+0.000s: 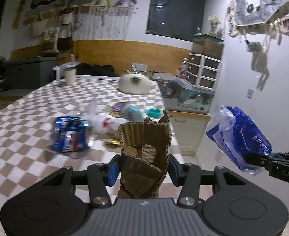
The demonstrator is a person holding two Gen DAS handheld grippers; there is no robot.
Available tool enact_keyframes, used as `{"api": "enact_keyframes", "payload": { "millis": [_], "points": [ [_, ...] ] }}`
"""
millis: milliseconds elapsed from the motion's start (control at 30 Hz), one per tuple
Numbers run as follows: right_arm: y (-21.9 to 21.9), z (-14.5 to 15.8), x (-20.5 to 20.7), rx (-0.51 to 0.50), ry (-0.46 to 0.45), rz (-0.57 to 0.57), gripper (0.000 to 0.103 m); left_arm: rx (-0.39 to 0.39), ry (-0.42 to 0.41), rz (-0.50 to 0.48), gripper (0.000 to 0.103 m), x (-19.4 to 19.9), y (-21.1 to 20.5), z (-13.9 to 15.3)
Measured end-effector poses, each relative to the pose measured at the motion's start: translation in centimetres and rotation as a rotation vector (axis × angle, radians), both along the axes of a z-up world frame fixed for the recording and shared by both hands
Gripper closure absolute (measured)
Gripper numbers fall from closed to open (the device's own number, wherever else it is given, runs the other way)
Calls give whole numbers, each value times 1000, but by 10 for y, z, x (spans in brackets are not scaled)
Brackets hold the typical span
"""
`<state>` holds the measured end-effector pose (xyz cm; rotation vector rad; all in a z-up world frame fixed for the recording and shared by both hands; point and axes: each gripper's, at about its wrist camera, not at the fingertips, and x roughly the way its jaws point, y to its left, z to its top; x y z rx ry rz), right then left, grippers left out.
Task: Collect trash
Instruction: 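Carry the cardboard and blue bag with both grippers over the floor bin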
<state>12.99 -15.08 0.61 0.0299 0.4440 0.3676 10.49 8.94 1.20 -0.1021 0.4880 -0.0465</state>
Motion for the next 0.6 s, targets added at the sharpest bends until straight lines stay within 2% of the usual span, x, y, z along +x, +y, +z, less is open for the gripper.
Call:
{"api": "enact_keyframes", "payload": {
  "millis": [367,600],
  "points": [
    [-72,-16,-3,21,27,-174,78,-3,23,-129,52,33,-77,-15],
    [-122,-35,2,41,63,-266,78,-25,66,-164,52,57,-129,-34]
  ]
}}
